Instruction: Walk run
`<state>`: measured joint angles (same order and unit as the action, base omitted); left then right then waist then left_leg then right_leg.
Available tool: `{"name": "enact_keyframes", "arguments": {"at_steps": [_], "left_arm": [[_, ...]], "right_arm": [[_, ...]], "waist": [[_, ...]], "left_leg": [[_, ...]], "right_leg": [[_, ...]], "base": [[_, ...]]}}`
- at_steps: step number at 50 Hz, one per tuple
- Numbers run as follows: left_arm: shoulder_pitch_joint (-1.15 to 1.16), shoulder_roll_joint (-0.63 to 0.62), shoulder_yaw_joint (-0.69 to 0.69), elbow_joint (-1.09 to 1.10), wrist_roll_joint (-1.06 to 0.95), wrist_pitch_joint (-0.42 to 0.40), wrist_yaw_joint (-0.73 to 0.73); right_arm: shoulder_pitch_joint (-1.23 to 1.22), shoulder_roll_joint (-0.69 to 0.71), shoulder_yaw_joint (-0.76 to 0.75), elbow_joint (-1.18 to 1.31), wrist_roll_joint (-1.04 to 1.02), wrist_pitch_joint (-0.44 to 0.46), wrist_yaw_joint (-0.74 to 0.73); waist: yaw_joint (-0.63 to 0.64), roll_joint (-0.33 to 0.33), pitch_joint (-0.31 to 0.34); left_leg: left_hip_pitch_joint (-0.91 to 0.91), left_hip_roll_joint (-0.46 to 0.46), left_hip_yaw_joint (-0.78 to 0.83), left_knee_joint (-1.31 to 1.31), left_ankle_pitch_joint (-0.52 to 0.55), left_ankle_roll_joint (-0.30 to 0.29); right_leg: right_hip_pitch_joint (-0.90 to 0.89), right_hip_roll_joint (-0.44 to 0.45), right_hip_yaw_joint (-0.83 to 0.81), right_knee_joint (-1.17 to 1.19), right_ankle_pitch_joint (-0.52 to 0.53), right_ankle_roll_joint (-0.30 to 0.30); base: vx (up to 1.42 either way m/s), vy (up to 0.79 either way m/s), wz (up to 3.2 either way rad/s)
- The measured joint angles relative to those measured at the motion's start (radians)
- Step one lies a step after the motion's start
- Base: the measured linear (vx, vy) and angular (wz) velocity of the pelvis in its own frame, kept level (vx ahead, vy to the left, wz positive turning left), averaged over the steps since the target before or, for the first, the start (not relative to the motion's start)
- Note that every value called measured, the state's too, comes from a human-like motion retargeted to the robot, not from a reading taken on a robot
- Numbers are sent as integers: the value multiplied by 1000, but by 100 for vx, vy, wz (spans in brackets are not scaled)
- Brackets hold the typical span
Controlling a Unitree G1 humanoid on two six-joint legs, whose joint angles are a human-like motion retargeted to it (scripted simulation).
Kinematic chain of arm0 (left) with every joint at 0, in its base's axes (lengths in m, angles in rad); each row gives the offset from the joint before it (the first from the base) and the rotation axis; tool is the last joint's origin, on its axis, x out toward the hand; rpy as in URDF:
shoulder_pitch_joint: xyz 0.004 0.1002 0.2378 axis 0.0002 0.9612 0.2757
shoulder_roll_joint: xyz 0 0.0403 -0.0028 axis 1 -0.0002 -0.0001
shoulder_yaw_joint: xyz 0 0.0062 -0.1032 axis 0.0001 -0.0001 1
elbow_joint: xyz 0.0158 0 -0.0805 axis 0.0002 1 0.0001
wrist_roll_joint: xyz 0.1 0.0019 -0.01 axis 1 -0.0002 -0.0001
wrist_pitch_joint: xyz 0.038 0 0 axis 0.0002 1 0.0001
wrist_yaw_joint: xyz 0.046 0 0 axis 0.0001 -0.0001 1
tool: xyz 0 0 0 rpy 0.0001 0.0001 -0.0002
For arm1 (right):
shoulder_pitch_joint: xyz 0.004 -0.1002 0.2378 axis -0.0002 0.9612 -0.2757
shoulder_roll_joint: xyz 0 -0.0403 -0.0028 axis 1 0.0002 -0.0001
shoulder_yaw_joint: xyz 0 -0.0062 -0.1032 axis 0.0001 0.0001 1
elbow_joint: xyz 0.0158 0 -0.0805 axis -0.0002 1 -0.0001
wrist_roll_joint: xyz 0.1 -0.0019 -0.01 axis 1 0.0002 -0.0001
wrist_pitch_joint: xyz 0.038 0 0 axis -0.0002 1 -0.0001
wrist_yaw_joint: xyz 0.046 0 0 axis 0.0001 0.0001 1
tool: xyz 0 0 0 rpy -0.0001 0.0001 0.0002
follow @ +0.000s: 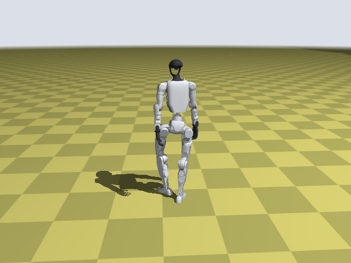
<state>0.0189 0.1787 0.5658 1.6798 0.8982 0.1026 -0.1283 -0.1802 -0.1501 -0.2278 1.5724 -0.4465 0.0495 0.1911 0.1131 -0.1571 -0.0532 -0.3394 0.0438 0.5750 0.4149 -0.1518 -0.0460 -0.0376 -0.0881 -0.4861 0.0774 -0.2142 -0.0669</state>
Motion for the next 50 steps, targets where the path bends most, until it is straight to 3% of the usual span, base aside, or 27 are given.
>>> {"name": "enact_keyframes", "arguments": {"at_steps": [3,8,13,18,21,25,28,31,35,37,43,46,50], "left_arm": [[-4,-3,1,19,-8,10,20],[-7,-4,3,20,5,34,4],[-15,-2,0,20,6,56,-1],[-45,-4,-33,-1,-31,38,-21],[-86,9,-64,-35,-47,19,-53],[-173,39,-111,-75,-100,-8,-36],[-229,54,-146,-121,-134,-48,-33],[-279,76,-169,-172,-150,-92,-60],[-330,105,-199,-230,-139,-137,-88],[-342,107,-222,-249,-132,-153,-95],[-297,80,-222,-279,-108,-183,-108],[-239,63,-194,-265,-63,-176,-105],[-153,27,-143,-197,-8,-145,-50]], "right_arm": [[-31,1,-6,-78,49,-34,7],[-27,36,-2,-198,135,-76,37],[22,67,-18,-217,136,-63,79],[91,99,-5,-141,149,-65,20],[124,95,-12,-107,125,-62,-7],[165,90,-39,-76,103,-59,-17],[199,94,-75,-57,102,-41,-3],[220,96,-97,-42,103,-17,15],[249,104,-124,-31,102,-3,23],[270,109,-141,-35,112,-10,21],[271,101,-165,-38,128,0,20],[242,93,-162,-26,153,12,23],[202,102,-125,-27,196,18,8]], "waist": [[38,30,26],[89,15,25],[120,21,-3],[90,105,-34],[88,151,-34],[27,140,-20],[-25,125,-18],[-90,111,-12],[-156,82,2],[-154,81,-4],[-161,103,-37],[-185,117,-51],[-160,61,-63]], "left_leg": [[-94,-20,-93,-137,15,-14],[-197,-49,-224,-214,40,-10],[-187,-18,-191,-92,33,65],[-57,64,-202,-117,-58,57],[24,106,-170,-156,-90,44],[117,44,-138,-249,-99,60],[167,-6,-152,-297,-108,70],[221,-53,-178,-330,-129,74],[313,-113,-213,-360,-170,75],[352,-120,-220,-370,-191,73],[444,-113,-211,-353,-244,42],[467,-95,-217,-299,-166,22],[460,-84,-85,-130,94,33]], "right_leg": [[71,56,3,-38,-19,17],[132,59,33,-47,-47,58],[185,40,62,17,23,111],[119,9,-10,323,302,33],[-4,-52,-44,613,260,-8],[-225,-122,-36,827,175,2],[-344,-122,-40,740,146,19],[-422,-99,-42,512,129,12],[-500,-46,71,200,134,18],[-540,-27,120,148,114,24],[-529,-74,-41,242,174,-55],[-539,-61,61,343,130,-81],[-420,-106,17,299,70,-80]], "base": [[54,-4,-17],[67,1,-43],[75,10,-59],[73,13,-63],[61,15,-88],[48,7,8],[48,2,52],[48,-4,62],[55,-10,59],[61,-10,21],[75,-17,3],[81,-19,39],[72,-21,-5]]}}
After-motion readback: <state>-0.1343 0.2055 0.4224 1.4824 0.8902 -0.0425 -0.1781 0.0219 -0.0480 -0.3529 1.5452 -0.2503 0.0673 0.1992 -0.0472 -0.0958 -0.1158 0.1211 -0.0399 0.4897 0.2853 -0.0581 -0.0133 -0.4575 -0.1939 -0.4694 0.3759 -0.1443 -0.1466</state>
